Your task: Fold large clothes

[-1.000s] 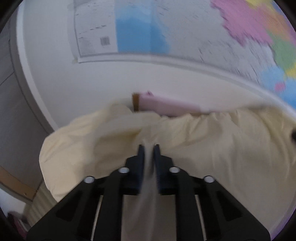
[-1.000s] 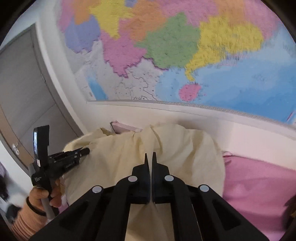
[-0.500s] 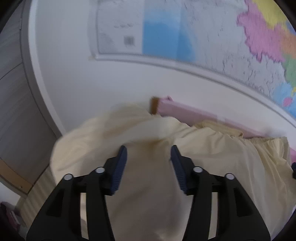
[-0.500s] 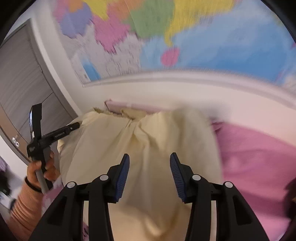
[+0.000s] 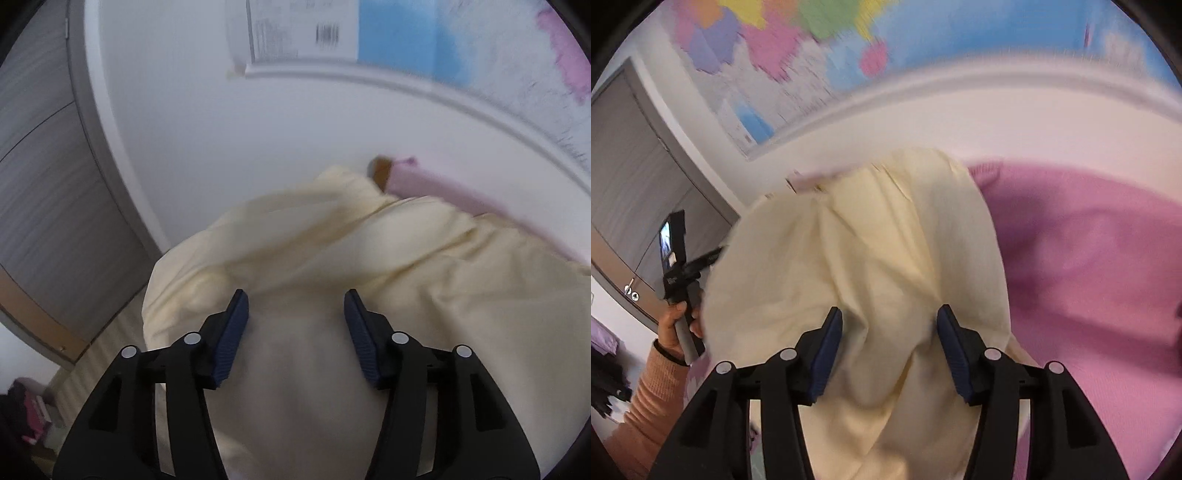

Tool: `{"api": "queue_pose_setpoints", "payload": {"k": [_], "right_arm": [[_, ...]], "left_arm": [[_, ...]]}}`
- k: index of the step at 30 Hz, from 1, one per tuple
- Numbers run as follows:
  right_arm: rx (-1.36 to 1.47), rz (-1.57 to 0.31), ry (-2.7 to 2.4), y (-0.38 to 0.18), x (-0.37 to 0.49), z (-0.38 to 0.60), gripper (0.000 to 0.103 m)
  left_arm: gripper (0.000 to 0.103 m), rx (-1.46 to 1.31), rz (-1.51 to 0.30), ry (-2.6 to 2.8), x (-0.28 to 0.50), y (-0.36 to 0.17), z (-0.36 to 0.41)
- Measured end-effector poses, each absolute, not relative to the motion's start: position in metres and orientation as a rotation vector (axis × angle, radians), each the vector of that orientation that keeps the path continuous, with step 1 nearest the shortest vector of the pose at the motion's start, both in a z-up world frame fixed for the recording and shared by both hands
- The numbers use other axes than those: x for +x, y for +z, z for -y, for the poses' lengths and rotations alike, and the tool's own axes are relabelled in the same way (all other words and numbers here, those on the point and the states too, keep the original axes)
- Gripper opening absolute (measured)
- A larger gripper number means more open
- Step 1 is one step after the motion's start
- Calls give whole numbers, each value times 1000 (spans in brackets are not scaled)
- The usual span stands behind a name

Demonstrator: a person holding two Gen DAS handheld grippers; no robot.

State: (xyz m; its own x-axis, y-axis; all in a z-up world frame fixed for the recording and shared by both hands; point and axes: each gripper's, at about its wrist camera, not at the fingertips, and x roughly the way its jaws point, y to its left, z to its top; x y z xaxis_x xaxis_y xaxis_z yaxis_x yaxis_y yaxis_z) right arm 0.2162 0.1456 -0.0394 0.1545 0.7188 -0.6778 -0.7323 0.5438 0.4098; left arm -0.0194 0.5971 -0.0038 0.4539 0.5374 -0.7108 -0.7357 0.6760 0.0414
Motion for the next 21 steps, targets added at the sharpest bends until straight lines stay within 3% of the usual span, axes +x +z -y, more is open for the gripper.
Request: {"api": "queue_pose_setpoints", "payload": {"k": [4, 10, 21], "right_arm": [[-74, -847, 1077, -19, 187, -142, 53], [-149, -796, 1111, -18, 158, -157, 53], [-223, -905, 1086, -61, 156, -172, 55]], "left_arm": [[69, -243, -685, 767, -41, 12, -564], [72, -199, -663, 704, -52, 17, -517], [76, -204, -693, 682, -55, 4, -489]]}}
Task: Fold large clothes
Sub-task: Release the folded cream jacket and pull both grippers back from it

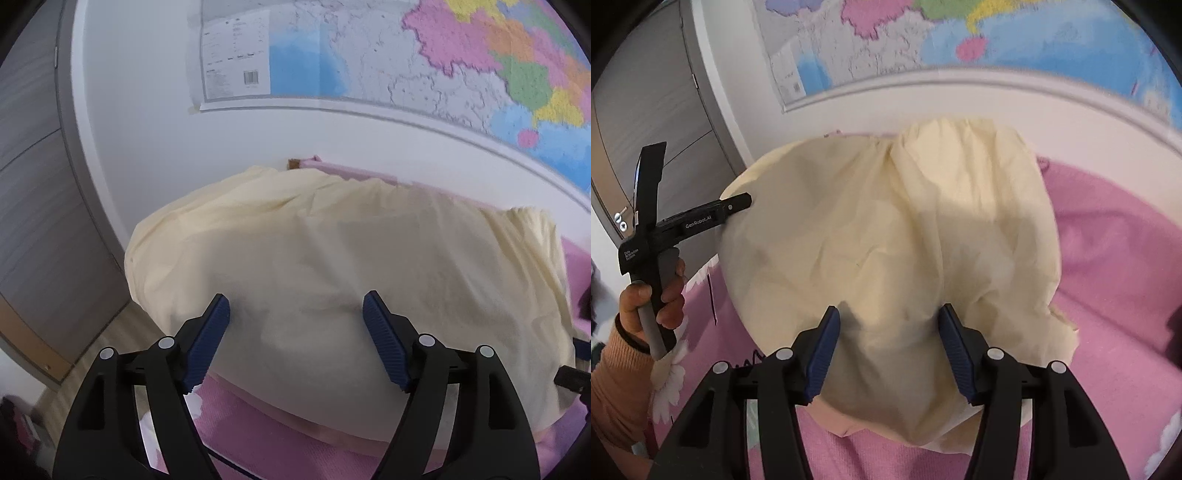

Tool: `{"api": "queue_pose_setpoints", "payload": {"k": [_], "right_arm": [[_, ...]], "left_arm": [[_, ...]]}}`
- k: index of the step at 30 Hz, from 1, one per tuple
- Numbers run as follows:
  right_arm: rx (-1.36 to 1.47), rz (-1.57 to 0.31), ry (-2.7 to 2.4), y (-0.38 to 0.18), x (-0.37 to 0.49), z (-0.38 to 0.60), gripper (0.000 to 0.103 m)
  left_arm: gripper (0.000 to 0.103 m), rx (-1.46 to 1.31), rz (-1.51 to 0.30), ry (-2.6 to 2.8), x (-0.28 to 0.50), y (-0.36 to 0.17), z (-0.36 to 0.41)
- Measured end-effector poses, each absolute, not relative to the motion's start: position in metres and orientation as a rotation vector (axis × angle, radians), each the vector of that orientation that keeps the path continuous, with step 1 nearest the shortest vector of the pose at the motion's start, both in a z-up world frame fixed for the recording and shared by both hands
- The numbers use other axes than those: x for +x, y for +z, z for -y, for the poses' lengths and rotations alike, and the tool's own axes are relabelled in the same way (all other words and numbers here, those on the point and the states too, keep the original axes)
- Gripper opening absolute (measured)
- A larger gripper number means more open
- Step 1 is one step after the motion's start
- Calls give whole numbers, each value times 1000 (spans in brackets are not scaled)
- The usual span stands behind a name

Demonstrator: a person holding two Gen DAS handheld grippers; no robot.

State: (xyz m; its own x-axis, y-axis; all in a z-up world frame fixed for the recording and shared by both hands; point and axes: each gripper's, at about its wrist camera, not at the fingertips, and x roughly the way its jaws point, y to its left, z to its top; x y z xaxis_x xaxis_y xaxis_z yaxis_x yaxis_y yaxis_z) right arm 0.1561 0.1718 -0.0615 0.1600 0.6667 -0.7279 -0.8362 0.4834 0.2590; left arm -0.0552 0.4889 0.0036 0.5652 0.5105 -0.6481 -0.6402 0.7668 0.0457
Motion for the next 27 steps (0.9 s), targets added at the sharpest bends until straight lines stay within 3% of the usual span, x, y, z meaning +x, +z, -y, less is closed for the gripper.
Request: {"api": "queue_pose_setpoints", "payload": {"k": [2, 7, 11, 16, 20, 27], "right_arm": [[-193, -932, 1084, -63, 160, -172, 55], [-181, -932, 1074, -52, 154, -167, 60], [-165, -900, 1076, -38, 144, -158, 63], [-180, -849, 1076, -26, 123, -153, 71], [-179, -830, 1069, -22, 108, -147, 71], [-159, -813, 1059, -23, 78, -134, 84]], "left_arm": [[83, -184, -714, 699, -52, -1, -491], [83, -211, -709, 707, -59, 5, -490], [96, -184, -676, 734, -75, 16, -475], [97, -197, -666, 711, -97, 20, -451], [97, -221, -666, 690, -111, 17, -431], [98, -265, -689, 687, -133, 10, -390]]}}
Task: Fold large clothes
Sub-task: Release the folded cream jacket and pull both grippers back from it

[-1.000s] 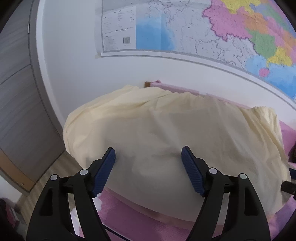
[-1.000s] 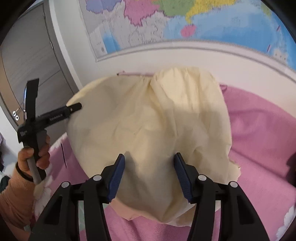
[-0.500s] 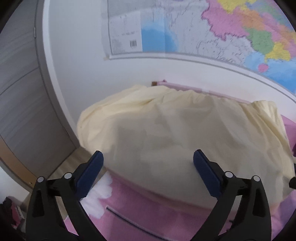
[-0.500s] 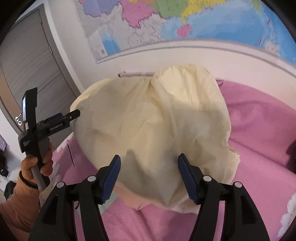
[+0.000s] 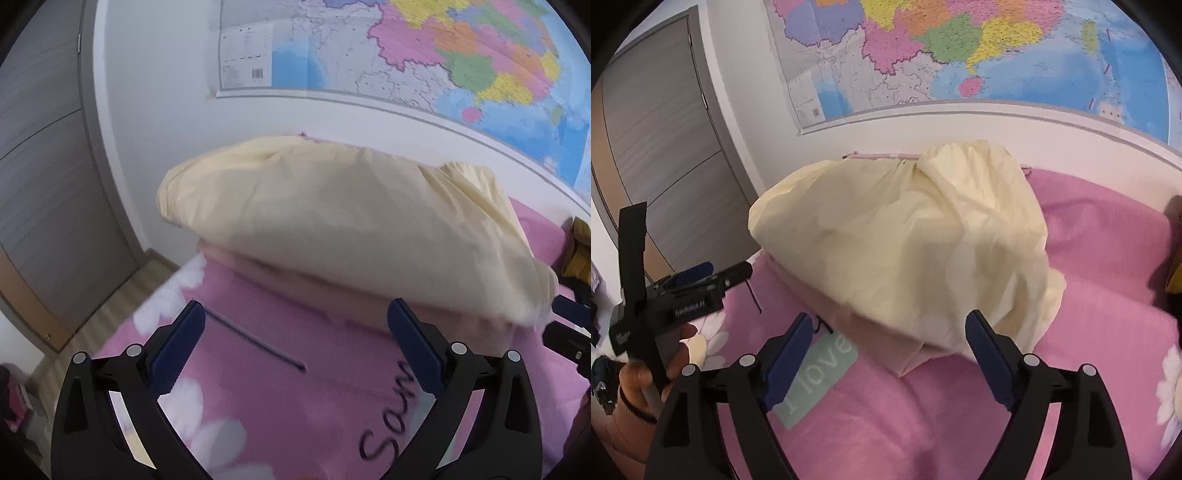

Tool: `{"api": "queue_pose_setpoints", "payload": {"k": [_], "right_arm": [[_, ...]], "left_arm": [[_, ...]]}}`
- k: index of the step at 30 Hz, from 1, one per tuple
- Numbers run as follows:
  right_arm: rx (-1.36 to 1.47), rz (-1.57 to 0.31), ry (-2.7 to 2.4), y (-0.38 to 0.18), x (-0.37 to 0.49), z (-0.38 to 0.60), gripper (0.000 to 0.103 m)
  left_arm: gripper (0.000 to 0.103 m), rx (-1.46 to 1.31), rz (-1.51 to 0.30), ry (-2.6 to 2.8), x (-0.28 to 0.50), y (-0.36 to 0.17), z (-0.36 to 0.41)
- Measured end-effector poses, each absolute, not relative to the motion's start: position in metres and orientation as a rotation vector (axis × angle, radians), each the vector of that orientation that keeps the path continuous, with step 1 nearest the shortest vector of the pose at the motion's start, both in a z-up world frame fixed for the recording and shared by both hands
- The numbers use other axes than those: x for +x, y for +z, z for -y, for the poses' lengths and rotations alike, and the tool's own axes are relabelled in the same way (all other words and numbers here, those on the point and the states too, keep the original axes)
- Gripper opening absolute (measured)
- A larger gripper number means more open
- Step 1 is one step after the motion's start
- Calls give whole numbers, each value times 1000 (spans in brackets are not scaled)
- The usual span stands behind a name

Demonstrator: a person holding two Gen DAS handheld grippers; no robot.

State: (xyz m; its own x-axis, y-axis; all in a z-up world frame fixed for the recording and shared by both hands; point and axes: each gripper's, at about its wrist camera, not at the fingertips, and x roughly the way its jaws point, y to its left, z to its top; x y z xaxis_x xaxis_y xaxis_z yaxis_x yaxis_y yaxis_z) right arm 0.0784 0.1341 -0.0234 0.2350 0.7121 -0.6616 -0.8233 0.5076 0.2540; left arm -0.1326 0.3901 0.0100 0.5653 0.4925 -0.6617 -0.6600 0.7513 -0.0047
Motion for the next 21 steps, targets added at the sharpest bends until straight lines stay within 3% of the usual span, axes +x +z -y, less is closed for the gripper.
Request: {"api": "queue_pose_setpoints", "payload": {"k": [10, 21], "right_arm": [[-192, -740, 1021, -23, 39, -125, 96], [-173, -726, 1015, -25, 9, -105, 97]], "left_arm": [[98, -310, -737, 680, -149, -7, -353], [98, -265, -721, 678, -157, 5, -316]]}}
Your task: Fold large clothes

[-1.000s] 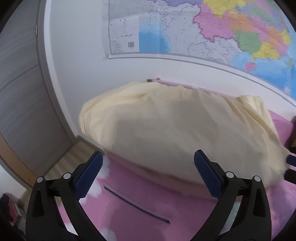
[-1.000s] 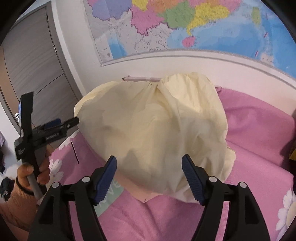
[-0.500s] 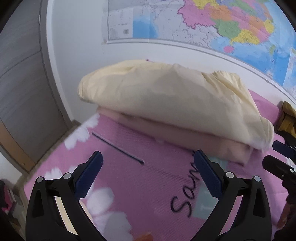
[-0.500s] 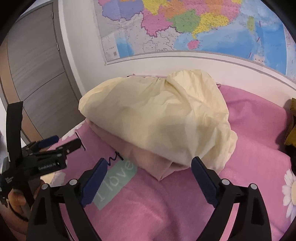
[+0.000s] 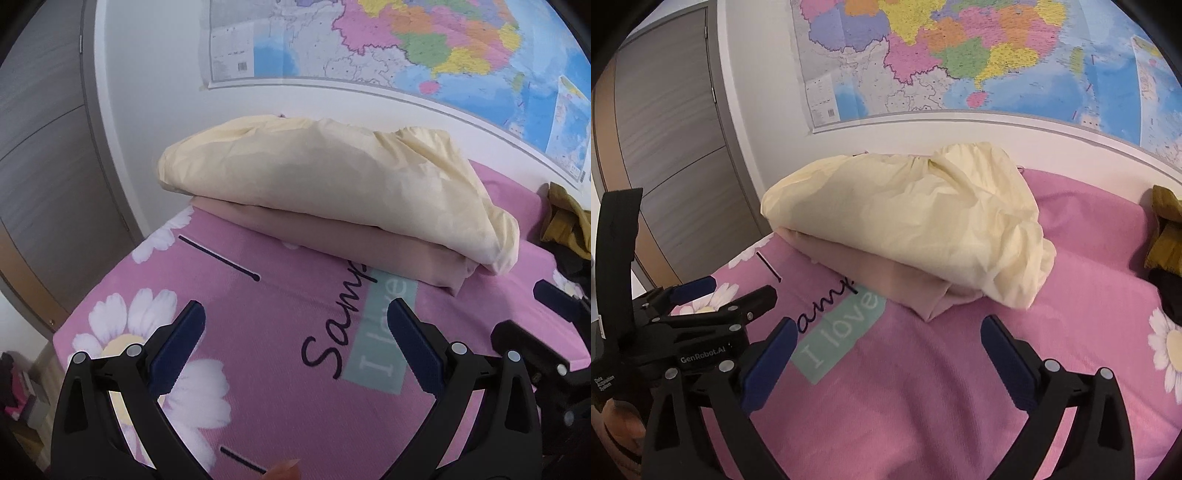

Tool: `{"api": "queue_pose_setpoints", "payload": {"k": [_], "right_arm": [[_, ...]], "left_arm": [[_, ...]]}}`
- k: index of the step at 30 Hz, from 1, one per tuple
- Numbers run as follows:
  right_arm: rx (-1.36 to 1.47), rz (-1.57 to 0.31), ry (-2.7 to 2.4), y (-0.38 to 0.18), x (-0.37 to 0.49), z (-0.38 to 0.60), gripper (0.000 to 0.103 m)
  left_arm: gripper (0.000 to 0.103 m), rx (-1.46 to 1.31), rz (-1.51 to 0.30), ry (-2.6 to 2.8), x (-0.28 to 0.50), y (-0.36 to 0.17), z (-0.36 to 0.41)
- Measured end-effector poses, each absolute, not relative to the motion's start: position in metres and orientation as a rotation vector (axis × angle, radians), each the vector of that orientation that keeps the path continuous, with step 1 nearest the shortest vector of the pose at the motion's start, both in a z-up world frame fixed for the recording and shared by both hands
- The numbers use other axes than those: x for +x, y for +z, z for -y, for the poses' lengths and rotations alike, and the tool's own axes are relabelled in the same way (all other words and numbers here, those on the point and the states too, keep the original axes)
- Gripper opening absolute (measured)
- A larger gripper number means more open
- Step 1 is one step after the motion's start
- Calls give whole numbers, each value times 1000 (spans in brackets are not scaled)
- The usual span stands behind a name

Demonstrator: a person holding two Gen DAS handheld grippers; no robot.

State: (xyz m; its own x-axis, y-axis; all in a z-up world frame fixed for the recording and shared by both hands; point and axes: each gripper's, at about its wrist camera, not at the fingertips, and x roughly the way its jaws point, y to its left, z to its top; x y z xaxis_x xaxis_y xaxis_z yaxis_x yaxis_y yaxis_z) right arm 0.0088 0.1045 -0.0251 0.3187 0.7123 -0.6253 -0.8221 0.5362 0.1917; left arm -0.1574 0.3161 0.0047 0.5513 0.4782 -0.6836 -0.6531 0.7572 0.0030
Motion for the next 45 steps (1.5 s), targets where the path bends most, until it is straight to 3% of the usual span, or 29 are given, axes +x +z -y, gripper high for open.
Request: {"api": "queue_pose_setpoints", "payload": {"k": [45], "right_arm": [[-168, -646, 1029, -12, -28, -82, 97]], "left_arm": [[98, -273, -667, 731, -193, 18, -296]]}}
